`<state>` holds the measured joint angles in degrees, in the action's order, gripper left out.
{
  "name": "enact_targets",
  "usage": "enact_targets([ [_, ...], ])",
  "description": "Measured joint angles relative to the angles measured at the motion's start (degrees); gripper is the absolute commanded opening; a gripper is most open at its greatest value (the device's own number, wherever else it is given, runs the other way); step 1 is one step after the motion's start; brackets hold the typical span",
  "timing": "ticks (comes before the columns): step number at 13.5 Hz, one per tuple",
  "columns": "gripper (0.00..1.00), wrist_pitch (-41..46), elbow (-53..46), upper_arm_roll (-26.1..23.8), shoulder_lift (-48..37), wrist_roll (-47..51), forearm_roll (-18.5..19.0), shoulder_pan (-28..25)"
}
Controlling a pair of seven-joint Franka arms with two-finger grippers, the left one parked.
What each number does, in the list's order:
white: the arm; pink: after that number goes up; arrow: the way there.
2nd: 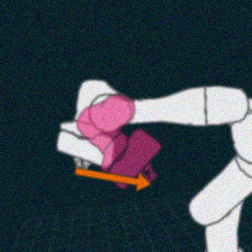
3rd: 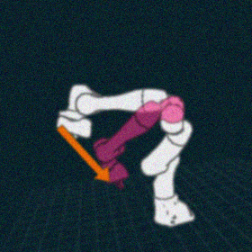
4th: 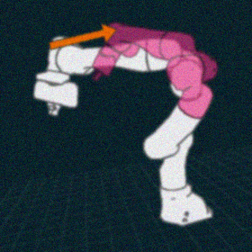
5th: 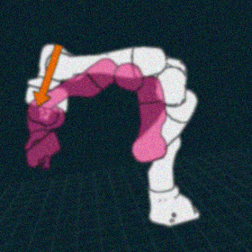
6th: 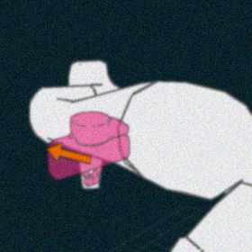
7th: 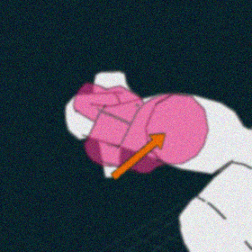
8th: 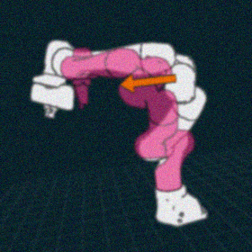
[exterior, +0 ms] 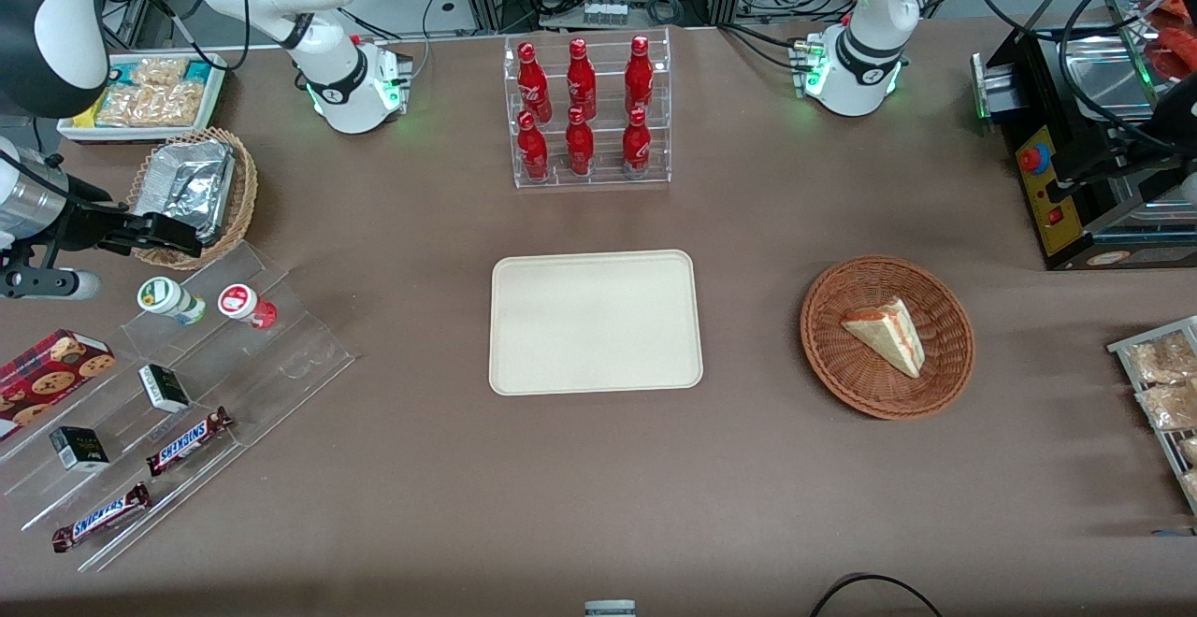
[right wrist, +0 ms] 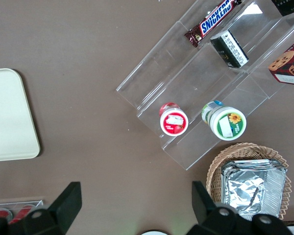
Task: Place green gum on tray
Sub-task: 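Move the right gripper down over the green-and-white gum tub on the display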
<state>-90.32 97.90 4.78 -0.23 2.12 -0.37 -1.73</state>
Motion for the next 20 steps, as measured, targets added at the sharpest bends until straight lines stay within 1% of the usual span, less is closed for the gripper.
enact_targets([
  [5, 1.0, -0.2, 0.1, 0.0, 0.2, 0.2, 0.0, 0.0],
  [7, 1.0, -3.2, 2.8, 0.4, 0.3, -1.1, 0.0, 0.8],
  [9, 1.0, -9.0, 7.4, 0.9, 0.0, -7.5, -0.4, 2.9],
  [12, 1.0, -17.1, 13.6, 1.4, -1.2, -20.9, -0.6, 6.5],
  [14, 1.0, -20.9, 16.8, 1.5, -1.9, -28.8, -0.6, 8.3],
  [16, 1.0, -23.6, 19.2, 1.6, -2.1, -33.7, -0.6, 9.2],
  [20, 1.0, -25.4, 21.0, 1.6, -2.2, -40.0, -0.6, 9.6],
])
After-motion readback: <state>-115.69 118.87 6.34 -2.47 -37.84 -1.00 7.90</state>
